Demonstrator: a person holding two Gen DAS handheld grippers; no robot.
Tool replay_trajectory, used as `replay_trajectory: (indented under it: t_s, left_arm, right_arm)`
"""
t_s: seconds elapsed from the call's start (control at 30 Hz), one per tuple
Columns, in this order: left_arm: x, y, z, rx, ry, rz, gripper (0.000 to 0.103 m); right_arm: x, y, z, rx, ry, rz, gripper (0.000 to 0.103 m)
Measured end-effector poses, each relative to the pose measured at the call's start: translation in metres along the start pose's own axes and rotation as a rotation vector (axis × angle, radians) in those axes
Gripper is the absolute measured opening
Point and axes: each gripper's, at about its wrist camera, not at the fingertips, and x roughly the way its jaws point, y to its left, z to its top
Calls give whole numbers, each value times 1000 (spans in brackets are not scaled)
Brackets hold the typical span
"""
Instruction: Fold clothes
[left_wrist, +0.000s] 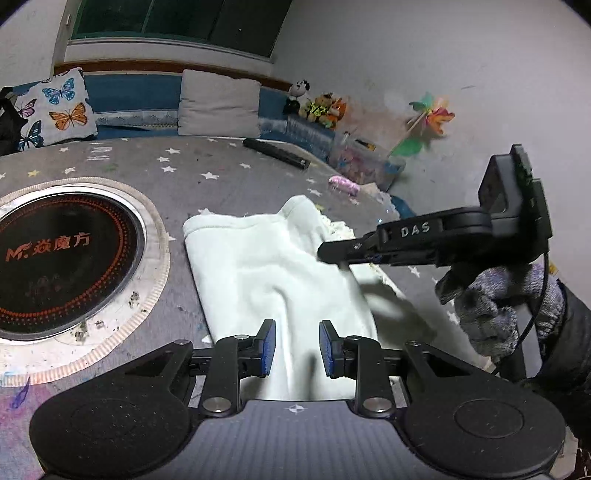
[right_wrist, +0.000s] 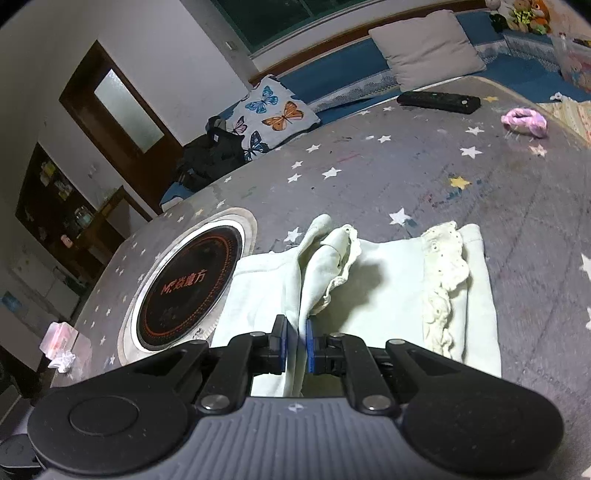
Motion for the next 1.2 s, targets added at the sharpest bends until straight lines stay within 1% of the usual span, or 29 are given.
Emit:
replay_trajectory:
  t_s: [0.1, 0.17, 0.23, 0.27, 0.33, 0.43, 0.53, 0.6, 0.63, 0.8, 0.83, 1.0, 1.1, 1.13, 1.2]
  left_arm:
    - [4, -2, 1, 8, 11, 0, 29]
    - [7, -3, 1, 13, 18, 0, 32]
    - [10, -4, 2, 18, 25, 0, 32]
    - [12, -5, 2, 20, 28, 0, 32]
    - [14, -6, 2, 25, 35, -1, 32]
    - [19, -8, 3, 33, 45, -1, 32]
    - [23, -10, 4, 42, 52, 0, 32]
    - [26, -11, 4, 47, 56, 0, 32]
    - [28, -12, 5, 50, 58, 0, 32]
    - [36, -15, 4, 64, 75, 1, 32]
    - [37, -15, 3, 68, 78, 1, 32]
    - [38, -13, 0, 74, 85, 4, 32]
    - [37, -13, 0, 71, 83, 3, 32]
    - [37, -13, -1, 71, 83, 2, 32]
    - [38, -14, -2, 76, 84, 1, 32]
  right_arm:
    - [-15, 1, 4, 6, -28, 15, 9]
    - [-31, 2, 10, -5, -58, 17, 9]
    - [-41, 0, 16, -19, -81, -2, 9]
    - [-45, -4, 18, -23, -89, -27, 9]
    - [-45, -16, 20, -4, -85, -59, 9]
    - [-38, -34, 15, 28, -63, -83, 9]
    - [-39, -40, 12, 46, -76, -82, 9]
    - [-45, -38, 11, 36, -97, -69, 9]
    - [-45, -37, 11, 27, -98, -77, 8]
    - [-40, -39, 5, -36, -95, -143, 10]
    - [-41, -39, 5, -37, -96, -154, 13]
    - [-66, -33, -4, -41, -112, -141, 18]
    - [-79, -28, -18, -55, -86, -131, 25]
    - [-82, -27, -23, -57, -75, -128, 29]
    - [-87, -25, -37, -50, -47, -128, 30]
